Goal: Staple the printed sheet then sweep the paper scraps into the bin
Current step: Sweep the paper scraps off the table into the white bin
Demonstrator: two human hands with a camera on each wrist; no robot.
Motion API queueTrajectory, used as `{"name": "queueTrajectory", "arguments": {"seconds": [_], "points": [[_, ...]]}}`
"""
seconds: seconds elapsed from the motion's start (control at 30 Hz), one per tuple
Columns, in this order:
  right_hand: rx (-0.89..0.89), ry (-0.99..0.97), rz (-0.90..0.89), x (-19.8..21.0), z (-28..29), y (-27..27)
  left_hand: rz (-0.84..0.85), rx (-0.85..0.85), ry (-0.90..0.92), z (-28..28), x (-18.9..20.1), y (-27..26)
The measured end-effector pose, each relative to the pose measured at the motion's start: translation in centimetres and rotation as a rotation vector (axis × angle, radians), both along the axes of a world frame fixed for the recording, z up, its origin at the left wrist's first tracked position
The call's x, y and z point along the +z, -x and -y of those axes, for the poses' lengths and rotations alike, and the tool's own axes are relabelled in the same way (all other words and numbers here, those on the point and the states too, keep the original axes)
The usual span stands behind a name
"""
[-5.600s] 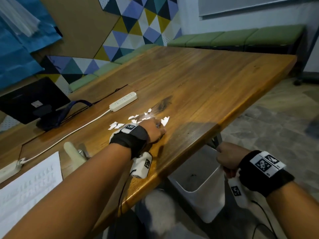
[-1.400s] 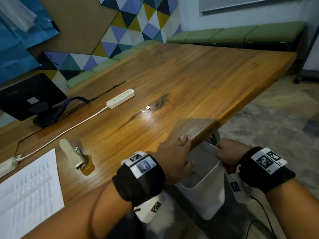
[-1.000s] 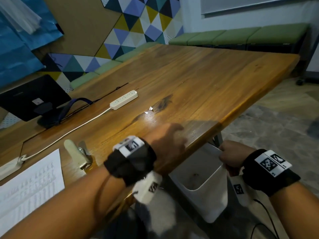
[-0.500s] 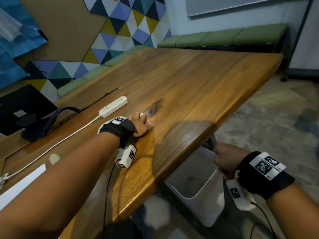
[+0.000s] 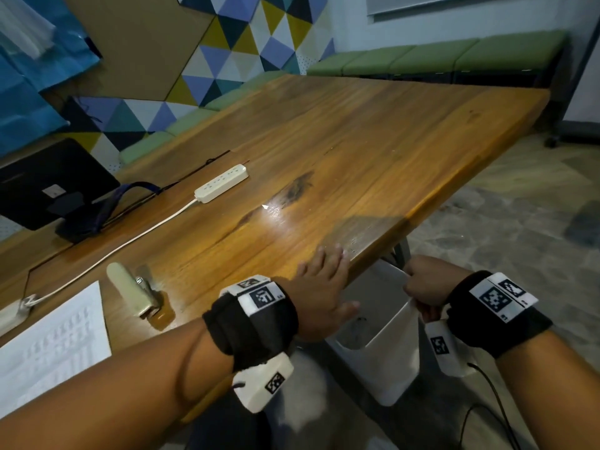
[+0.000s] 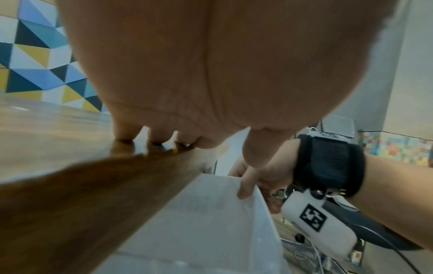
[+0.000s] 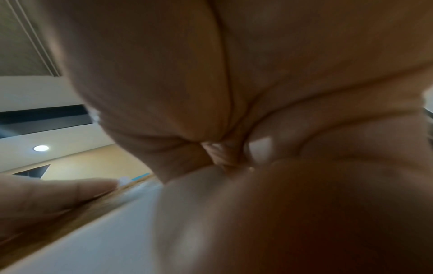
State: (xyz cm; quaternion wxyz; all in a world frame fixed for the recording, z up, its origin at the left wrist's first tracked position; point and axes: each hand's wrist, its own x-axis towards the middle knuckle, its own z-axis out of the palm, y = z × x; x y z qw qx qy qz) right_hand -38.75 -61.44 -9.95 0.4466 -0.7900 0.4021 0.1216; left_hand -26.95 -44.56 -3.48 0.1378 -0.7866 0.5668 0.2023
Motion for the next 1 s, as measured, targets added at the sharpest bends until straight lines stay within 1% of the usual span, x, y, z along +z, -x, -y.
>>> {"name": "queueTrajectory", "arguments": {"seconds": [0.13,0.23,0.3,0.37,0.43,0.47,0.5,0.57,0.63,0.67,0.73,0.8,0.93,1.0], "points": [[0.021,-0.008,0.006,-0.2,-0.2,0.2,-0.011,-0.059,-0.002,-0.6,0.2,1.8],[0.025,0.041,0.010,-0.3,-0.1,0.2,-0.128,-0.029,0.035,-0.4,1.3,1.5],[0.030,0.065,0.011,-0.3,-0.1,0.2,-0.203,0.005,0.130,-0.2,2.0,0.4],[0.043,0.073,0.008,-0.3,0.0,0.2,-0.237,0.078,0.227,-0.1,2.6,-0.9],[0.049,0.066,0.001,-0.2,0.0,0.1,-0.306,0.268,0.299,0.4,3.5,-2.7],[0.047,0.054,-0.002,-0.1,0.0,0.0,-0.298,0.348,0.324,0.7,3.9,-3.9],[0.045,0.036,-0.002,0.0,0.0,0.0,-0.247,0.388,0.348,1.2,4.1,-5.5],[0.040,-0.018,-0.006,-0.2,0.0,0.1,-0.079,0.443,0.328,2.3,4.2,-9.0],[0.030,-0.050,-0.008,-0.3,0.0,0.1,0.093,0.489,0.260,3.3,3.7,-12.6],[0.020,-0.056,-0.009,-0.3,0.0,0.1,0.145,0.507,0.210,3.7,3.3,-14.2],[0.005,-0.065,-0.008,-0.3,0.1,0.0,0.147,0.528,0.089,4.2,2.8,-16.0],[-0.003,-0.072,0.005,-0.3,0.2,0.1,0.111,0.531,-0.003,4.5,2.2,-16.2],[-0.021,-0.074,0.031,-0.5,0.6,0.3,0.158,0.413,-0.049,4.4,1.4,-14.7],[-0.033,-0.072,0.039,-0.6,0.8,0.3,0.102,0.350,-0.064,3.6,1.4,-13.0]]}}
